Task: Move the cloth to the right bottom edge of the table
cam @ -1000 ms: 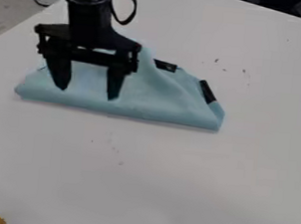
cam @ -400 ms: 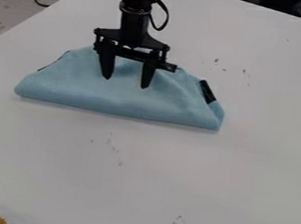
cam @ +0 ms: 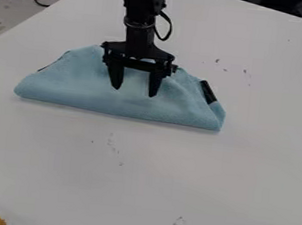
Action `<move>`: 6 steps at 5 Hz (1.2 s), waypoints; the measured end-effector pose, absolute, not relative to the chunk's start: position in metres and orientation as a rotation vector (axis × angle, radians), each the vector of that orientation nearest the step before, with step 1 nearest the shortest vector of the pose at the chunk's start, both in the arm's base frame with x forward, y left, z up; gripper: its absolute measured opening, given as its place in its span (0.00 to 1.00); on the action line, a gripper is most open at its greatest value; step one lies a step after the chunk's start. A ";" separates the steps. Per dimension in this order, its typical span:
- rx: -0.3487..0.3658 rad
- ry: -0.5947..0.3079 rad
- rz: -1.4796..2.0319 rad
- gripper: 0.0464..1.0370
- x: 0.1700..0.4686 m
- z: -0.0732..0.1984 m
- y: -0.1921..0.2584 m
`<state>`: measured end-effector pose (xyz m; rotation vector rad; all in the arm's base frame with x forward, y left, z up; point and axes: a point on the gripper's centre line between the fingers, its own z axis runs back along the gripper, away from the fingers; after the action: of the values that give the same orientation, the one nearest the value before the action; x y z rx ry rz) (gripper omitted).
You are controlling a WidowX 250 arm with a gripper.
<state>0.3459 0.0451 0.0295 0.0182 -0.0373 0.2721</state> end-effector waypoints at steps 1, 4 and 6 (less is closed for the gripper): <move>0.008 -0.053 0.289 0.96 0.349 0.023 0.042; -0.022 -0.065 0.282 0.96 0.355 0.007 0.018; -0.034 -0.069 0.261 0.96 0.357 0.006 -0.004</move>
<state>0.3566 -0.0040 0.0062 -0.0344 -0.0687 0.2609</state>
